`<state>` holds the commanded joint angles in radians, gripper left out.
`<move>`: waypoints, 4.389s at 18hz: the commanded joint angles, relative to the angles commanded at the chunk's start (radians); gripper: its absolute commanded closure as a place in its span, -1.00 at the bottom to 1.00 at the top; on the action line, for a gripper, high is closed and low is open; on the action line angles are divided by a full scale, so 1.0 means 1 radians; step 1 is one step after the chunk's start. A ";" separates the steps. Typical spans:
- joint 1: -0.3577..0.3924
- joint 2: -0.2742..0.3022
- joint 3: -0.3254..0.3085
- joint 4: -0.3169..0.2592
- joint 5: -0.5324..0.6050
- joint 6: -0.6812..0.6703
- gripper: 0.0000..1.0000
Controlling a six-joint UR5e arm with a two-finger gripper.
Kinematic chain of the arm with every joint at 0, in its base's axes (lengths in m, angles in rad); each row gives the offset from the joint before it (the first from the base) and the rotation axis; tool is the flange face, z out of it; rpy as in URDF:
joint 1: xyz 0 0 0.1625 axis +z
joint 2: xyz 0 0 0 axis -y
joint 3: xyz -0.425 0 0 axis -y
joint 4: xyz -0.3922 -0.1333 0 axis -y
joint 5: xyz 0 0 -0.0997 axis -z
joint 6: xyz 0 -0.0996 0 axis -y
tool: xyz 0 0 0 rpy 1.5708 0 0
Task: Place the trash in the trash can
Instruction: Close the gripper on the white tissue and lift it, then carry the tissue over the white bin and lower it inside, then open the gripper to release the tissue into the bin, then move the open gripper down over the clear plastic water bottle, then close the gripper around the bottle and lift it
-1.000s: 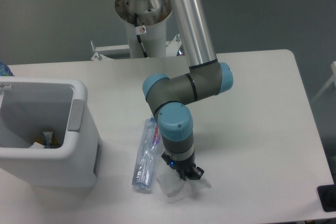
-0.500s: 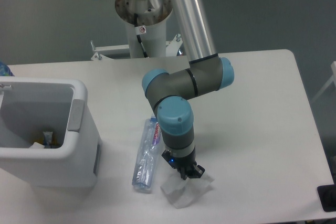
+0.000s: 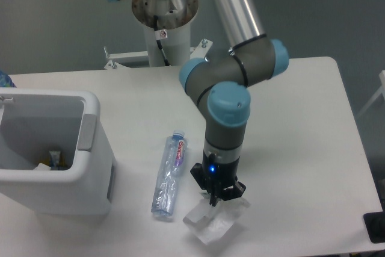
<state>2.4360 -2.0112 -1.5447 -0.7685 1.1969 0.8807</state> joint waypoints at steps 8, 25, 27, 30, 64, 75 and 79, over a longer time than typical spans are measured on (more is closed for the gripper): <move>0.014 0.155 0.008 0.002 -0.318 -0.173 1.00; -0.179 0.313 -0.113 0.005 -0.448 -0.250 -0.47; -0.196 0.313 -0.121 0.005 -0.448 -0.250 -1.00; -0.206 0.318 -0.133 0.005 -0.448 -0.249 -1.00; -0.124 -0.194 0.224 -0.359 0.087 -0.445 -1.00; -0.172 -0.280 0.221 -0.365 0.207 -0.379 -1.00; -0.189 -0.299 0.218 -0.368 0.220 -0.379 -1.00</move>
<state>2.2473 -2.3101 -1.3269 -1.1367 1.4174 0.5016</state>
